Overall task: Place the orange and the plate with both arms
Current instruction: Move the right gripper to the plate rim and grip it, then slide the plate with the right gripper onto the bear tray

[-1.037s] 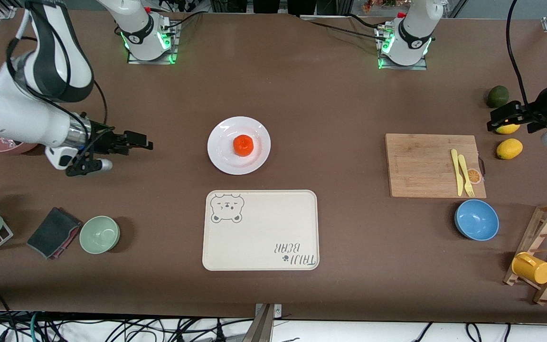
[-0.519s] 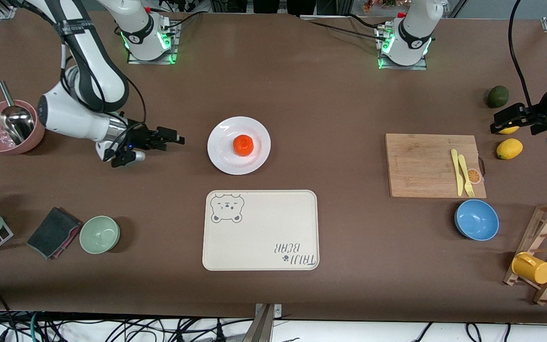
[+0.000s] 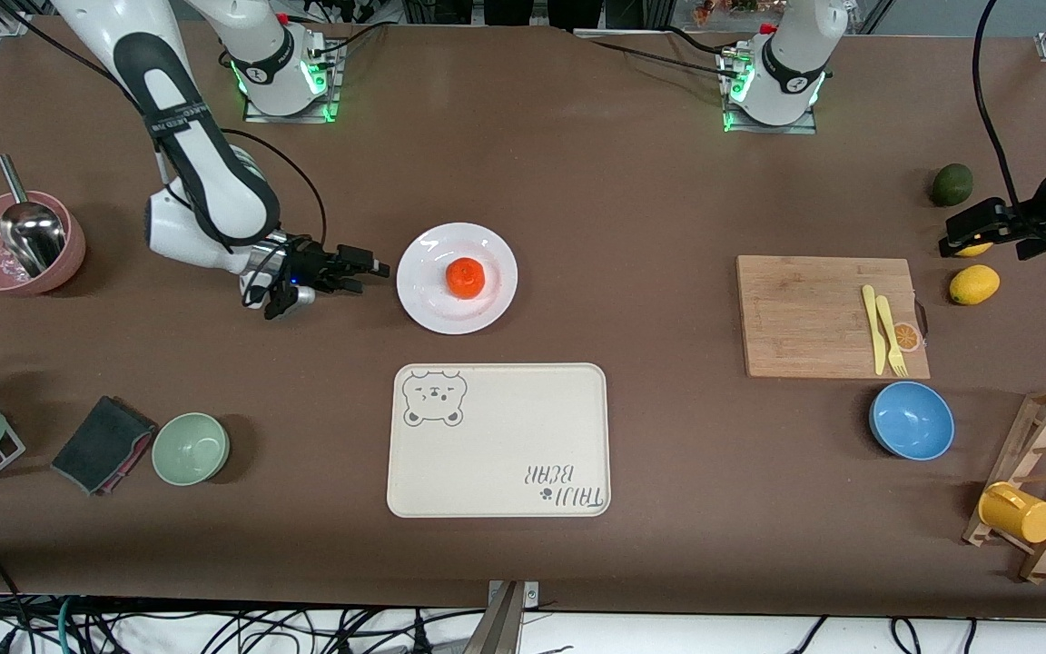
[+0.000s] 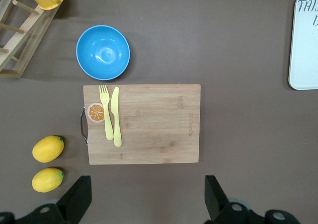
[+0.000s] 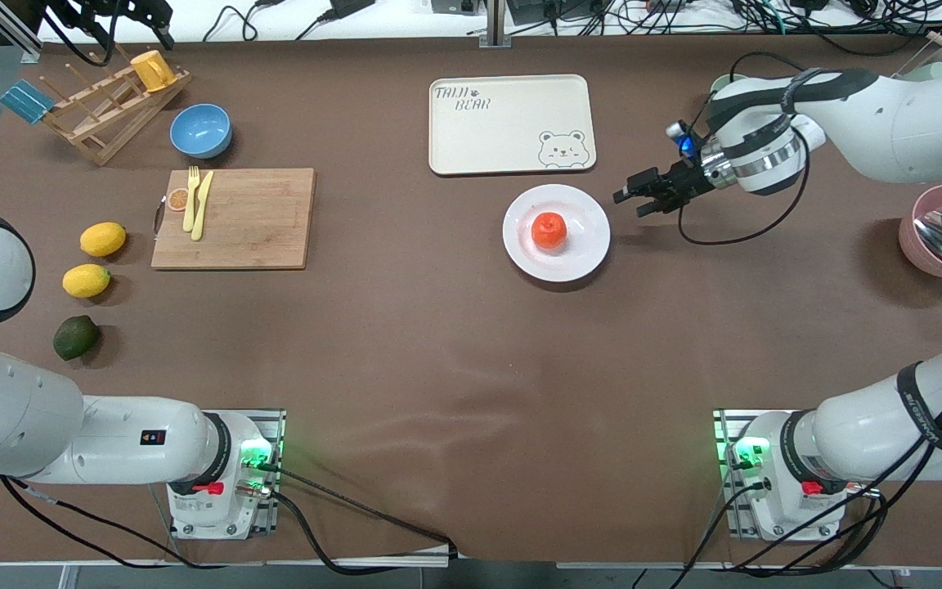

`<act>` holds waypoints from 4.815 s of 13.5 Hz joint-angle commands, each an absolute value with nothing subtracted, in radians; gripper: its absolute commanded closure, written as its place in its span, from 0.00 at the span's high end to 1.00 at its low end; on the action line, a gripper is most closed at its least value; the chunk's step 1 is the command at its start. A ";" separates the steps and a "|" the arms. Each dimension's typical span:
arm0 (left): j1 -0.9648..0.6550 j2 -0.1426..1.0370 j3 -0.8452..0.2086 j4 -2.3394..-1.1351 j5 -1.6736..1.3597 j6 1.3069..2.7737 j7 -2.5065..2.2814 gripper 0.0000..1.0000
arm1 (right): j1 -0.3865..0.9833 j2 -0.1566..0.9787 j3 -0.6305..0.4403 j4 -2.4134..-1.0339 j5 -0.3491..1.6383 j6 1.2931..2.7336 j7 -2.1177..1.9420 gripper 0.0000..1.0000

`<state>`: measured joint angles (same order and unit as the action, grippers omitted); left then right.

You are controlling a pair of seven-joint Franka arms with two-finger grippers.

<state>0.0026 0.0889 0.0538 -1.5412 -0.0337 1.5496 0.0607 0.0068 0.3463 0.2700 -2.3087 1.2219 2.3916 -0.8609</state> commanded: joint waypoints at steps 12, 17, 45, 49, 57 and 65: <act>0.008 0.087 0.052 -1.531 -0.023 1.551 0.075 1.00 | 0.005 0.439 0.368 -2.327 1.514 2.517 -1.117 0.85; 0.008 0.087 0.052 -1.531 -0.023 1.551 0.075 1.00 | 0.005 0.446 0.396 -2.327 1.552 2.551 -1.149 0.74; 0.002 0.089 0.052 -1.532 -0.020 1.551 0.075 1.00 | -0.017 0.477 0.393 -2.284 1.557 2.540 -1.085 0.00; 0.002 0.089 0.052 -1.532 -0.020 1.549 0.075 1.00 | -0.017 0.477 0.393 -2.203 1.471 2.539 -0.916 0.00; 0.002 0.091 0.052 -1.532 -0.020 1.551 0.075 1.00 | -0.002 0.670 0.391 -1.858 1.148 2.539 -0.523 0.00; 0.000 0.092 0.052 -1.532 -0.020 1.551 0.075 1.00 | 0.017 0.876 0.390 -1.552 0.877 2.540 -0.253 0.00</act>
<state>0.0022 0.0895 0.0535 -1.5413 -0.0337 1.5504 0.0608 0.0135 0.8185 0.3842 -1.6343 0.9105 2.5405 -0.2891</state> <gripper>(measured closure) 0.000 0.930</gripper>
